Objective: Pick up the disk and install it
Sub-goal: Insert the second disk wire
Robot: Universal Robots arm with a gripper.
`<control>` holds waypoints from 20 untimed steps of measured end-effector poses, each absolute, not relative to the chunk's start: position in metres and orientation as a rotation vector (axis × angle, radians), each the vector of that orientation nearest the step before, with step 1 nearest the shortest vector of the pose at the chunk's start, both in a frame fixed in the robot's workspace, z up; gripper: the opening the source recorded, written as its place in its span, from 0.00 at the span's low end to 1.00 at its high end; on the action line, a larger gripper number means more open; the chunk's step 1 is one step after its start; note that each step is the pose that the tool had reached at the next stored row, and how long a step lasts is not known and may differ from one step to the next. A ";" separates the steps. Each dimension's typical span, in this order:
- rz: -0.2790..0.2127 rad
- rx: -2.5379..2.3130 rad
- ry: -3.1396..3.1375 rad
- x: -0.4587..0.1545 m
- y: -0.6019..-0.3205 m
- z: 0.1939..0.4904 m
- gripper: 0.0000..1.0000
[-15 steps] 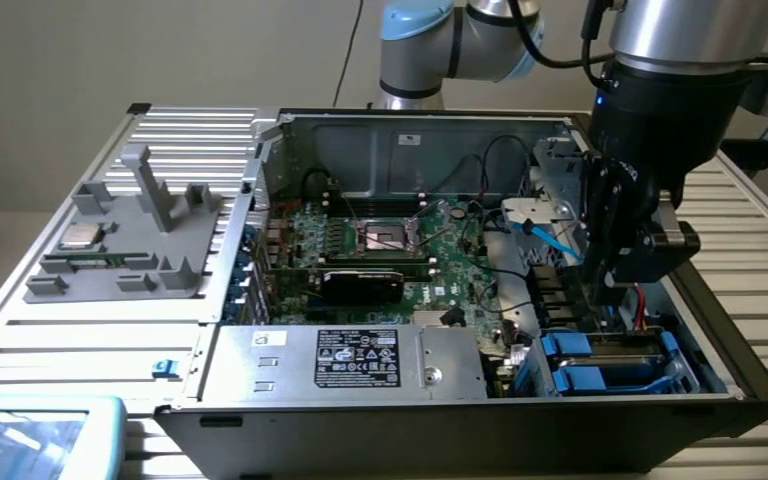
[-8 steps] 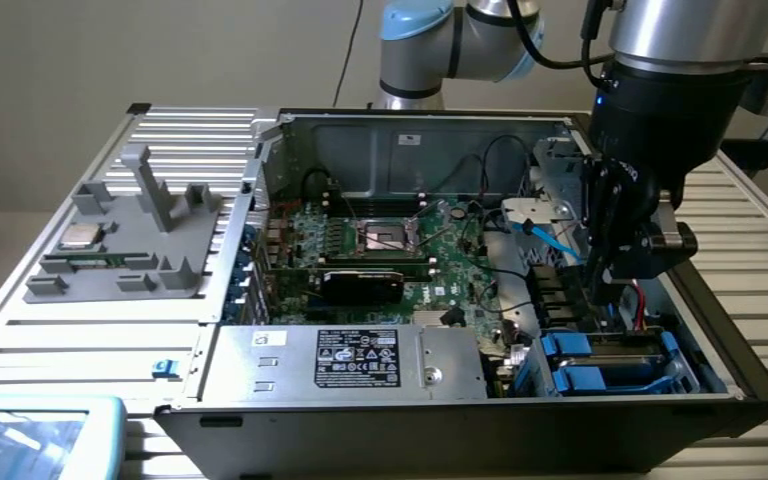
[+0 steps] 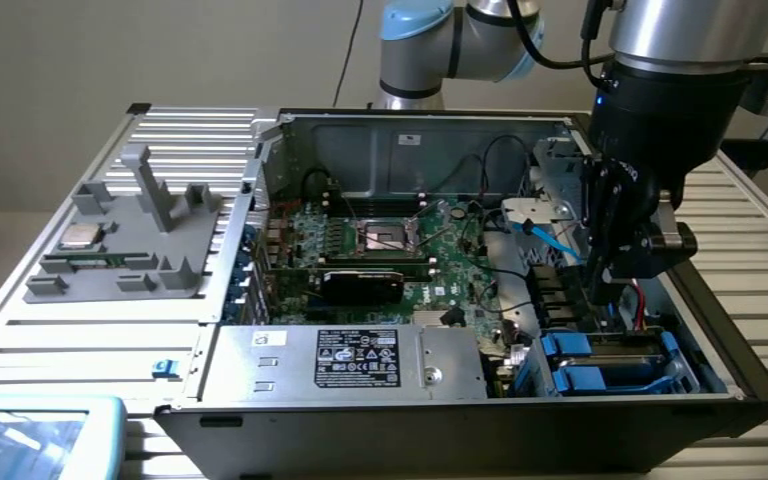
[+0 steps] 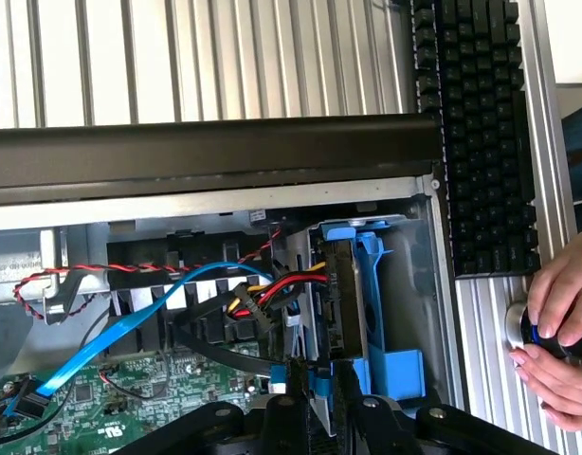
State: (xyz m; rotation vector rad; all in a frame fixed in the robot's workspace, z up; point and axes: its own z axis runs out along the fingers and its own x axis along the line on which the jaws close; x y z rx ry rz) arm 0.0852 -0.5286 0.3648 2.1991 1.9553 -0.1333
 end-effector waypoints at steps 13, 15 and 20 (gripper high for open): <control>-0.133 2.199 1.955 0.085 -0.529 0.365 0.16; -0.133 2.199 1.955 0.085 -0.529 0.365 0.16; -0.135 2.199 1.956 0.086 -0.529 0.365 0.16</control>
